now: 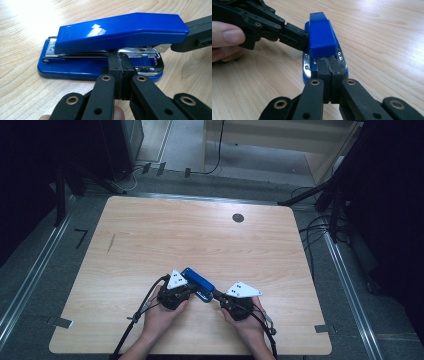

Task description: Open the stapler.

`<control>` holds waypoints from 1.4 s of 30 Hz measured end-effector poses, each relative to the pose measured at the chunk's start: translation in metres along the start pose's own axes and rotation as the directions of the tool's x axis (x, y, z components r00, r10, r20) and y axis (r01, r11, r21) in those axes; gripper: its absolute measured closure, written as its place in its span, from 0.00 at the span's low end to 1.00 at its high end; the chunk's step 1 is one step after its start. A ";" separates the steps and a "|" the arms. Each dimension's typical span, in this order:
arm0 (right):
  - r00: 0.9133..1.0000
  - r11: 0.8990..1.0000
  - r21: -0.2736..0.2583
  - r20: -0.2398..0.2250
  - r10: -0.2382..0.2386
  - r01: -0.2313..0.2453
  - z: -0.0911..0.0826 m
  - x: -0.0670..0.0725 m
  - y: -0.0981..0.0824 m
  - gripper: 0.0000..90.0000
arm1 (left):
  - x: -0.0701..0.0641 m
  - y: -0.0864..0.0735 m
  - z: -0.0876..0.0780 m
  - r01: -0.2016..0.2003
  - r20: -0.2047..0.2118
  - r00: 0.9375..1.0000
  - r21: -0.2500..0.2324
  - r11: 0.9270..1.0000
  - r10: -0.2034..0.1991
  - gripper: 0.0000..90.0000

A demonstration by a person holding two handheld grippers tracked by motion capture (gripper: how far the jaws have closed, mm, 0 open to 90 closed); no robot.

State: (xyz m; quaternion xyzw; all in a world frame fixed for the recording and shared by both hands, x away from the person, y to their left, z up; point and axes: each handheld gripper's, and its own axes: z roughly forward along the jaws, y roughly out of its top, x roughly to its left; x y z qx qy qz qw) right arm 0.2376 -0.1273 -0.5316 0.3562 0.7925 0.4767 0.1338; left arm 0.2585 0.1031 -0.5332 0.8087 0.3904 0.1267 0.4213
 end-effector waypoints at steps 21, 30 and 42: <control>1.000 0.998 -0.059 0.004 -0.030 0.030 -0.006 0.003 0.019 1.00 | -0.001 0.000 0.000 -0.005 -0.005 1.000 0.002 1.000 0.005 1.00; 0.999 0.995 -0.091 0.001 -0.045 0.045 -0.007 0.004 0.033 1.00 | -0.002 0.000 0.000 -0.013 -0.006 1.000 0.001 1.000 0.013 1.00; 0.999 0.991 -0.121 -0.003 -0.054 0.053 -0.005 0.007 0.048 1.00 | -0.003 0.000 0.000 -0.021 -0.012 1.000 0.000 1.000 0.021 1.00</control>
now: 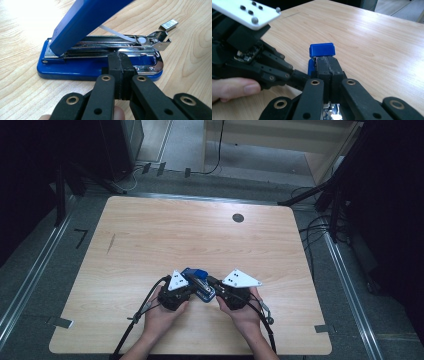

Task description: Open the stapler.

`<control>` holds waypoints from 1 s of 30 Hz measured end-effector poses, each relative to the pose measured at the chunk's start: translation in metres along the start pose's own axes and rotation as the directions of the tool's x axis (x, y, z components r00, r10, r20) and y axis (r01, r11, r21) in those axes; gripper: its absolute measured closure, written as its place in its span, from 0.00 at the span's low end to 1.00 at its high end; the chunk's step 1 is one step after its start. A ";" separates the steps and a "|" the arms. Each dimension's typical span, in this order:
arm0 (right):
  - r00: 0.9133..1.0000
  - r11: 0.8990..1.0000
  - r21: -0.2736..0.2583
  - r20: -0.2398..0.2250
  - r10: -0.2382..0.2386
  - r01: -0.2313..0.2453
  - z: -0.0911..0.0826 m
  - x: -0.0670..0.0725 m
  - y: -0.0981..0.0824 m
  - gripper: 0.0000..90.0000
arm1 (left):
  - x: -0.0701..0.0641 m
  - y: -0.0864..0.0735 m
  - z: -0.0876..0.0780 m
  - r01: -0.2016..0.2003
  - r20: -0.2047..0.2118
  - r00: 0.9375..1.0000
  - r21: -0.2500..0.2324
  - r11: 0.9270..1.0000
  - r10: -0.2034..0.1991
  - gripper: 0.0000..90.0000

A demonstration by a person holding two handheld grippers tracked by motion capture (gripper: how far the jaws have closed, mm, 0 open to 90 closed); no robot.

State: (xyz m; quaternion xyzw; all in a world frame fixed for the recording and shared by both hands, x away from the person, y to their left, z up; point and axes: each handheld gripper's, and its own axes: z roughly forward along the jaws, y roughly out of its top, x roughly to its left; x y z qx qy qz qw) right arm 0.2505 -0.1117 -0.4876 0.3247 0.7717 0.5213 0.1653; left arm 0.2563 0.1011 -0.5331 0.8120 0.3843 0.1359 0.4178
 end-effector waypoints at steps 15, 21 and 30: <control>1.000 1.000 -0.024 -0.013 -0.008 0.008 0.009 0.002 0.017 1.00 | -0.001 0.000 0.000 -0.005 -0.002 1.000 -0.003 1.000 0.005 1.00; 1.000 0.999 -0.029 -0.018 -0.021 0.020 0.015 0.003 0.025 1.00 | -0.001 0.000 0.000 -0.010 -0.001 1.000 0.002 1.000 0.010 1.00; 0.999 0.999 -0.038 -0.029 -0.026 0.024 0.022 0.004 0.032 1.00 | -0.002 0.000 0.000 -0.016 -0.007 1.000 0.002 1.000 0.016 1.00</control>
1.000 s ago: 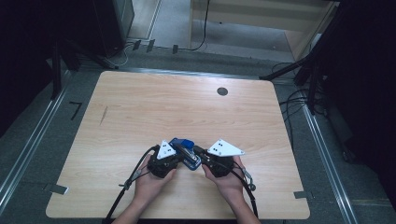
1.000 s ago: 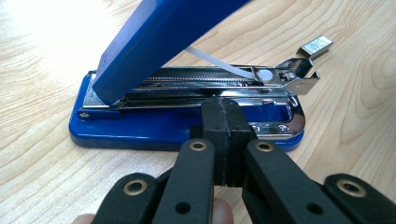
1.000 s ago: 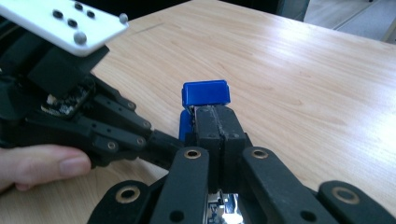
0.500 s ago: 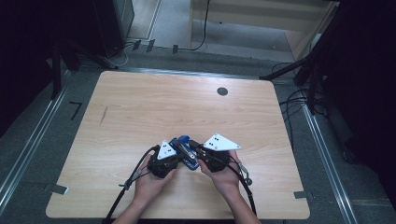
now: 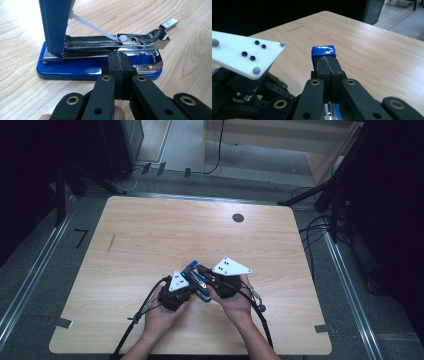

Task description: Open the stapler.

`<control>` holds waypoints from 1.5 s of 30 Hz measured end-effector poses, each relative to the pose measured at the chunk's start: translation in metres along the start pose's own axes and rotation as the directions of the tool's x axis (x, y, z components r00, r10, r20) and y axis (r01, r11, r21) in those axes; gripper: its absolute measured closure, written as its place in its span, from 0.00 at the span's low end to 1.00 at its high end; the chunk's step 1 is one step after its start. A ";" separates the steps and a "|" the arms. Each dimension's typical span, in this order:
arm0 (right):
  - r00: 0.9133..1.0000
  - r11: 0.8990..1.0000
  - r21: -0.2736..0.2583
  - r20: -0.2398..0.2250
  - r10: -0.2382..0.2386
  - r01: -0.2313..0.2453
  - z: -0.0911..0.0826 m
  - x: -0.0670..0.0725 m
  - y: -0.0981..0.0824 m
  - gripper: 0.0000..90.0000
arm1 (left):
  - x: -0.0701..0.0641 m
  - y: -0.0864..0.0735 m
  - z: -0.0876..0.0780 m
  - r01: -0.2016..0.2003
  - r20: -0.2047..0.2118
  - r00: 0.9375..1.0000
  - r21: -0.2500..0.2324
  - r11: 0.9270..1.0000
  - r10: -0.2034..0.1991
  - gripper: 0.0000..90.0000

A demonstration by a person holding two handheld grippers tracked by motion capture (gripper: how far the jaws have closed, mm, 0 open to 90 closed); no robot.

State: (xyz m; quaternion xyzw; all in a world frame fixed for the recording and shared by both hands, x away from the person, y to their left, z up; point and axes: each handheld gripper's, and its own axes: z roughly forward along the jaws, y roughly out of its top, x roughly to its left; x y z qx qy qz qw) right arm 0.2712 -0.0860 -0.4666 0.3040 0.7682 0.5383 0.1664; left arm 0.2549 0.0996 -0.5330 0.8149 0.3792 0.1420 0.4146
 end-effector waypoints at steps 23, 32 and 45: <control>1.000 1.000 -0.029 -0.026 -0.011 0.010 0.022 -0.002 0.013 1.00 | 0.000 0.000 0.000 -0.006 -0.005 1.000 -0.002 1.000 0.006 1.00; 0.999 0.999 -0.043 -0.036 -0.006 0.004 0.031 -0.003 0.015 1.00 | 0.000 0.000 0.000 -0.012 -0.005 1.000 -0.001 1.000 0.012 1.00; 1.000 0.998 -0.056 -0.030 -0.008 0.006 0.041 -0.002 0.016 1.00 | -0.001 0.000 0.000 -0.018 -0.008 1.000 -0.002 1.000 0.018 1.00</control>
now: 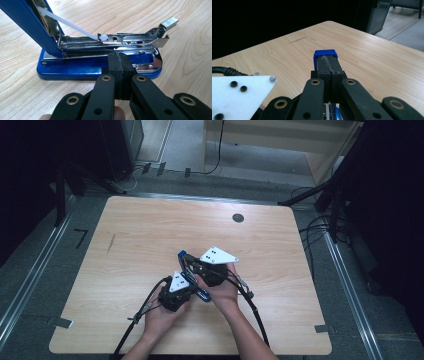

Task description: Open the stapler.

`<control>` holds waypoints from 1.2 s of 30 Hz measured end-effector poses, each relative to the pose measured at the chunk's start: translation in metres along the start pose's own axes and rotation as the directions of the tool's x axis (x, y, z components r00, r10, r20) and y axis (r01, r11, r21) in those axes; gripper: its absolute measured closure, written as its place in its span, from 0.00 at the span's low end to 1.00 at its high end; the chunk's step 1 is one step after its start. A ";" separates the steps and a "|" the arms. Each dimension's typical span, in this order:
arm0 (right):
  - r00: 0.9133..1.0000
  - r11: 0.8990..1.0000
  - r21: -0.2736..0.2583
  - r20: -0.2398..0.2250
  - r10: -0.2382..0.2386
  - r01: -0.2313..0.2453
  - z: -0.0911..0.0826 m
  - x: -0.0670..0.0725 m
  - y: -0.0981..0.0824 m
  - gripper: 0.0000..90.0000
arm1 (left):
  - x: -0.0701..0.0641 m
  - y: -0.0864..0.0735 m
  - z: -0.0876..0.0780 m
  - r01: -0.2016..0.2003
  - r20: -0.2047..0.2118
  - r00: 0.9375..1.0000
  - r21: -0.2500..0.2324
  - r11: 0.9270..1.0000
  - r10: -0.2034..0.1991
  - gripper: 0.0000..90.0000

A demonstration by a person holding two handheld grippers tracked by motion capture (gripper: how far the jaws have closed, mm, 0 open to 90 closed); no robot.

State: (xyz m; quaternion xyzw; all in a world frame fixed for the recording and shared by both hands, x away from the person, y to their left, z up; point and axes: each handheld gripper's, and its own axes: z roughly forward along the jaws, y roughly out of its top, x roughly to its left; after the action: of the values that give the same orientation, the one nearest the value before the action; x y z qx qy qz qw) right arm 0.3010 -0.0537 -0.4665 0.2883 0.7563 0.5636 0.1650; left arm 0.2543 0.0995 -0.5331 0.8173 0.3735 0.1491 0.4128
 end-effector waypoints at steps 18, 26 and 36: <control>0.999 0.997 0.065 0.019 -0.031 0.030 0.017 0.000 -0.014 1.00 | -0.001 0.000 0.000 -0.003 -0.007 1.000 0.005 1.000 0.003 1.00; 0.999 0.997 0.077 0.029 -0.028 0.026 0.015 -0.006 -0.016 1.00 | 0.002 -0.001 -0.004 0.019 0.001 1.000 -0.027 0.999 -0.019 1.00; 1.000 0.996 0.092 0.009 -0.022 0.021 0.015 -0.010 -0.014 1.00 | 0.000 0.002 0.000 0.055 -0.017 0.998 -0.085 0.995 -0.057 1.00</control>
State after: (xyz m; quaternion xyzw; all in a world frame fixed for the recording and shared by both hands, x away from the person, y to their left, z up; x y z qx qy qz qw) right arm 0.3138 -0.0511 -0.4850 0.2906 0.7837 0.5247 0.1614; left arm 0.2553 0.0988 -0.5316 0.7867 0.3936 0.1611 0.4474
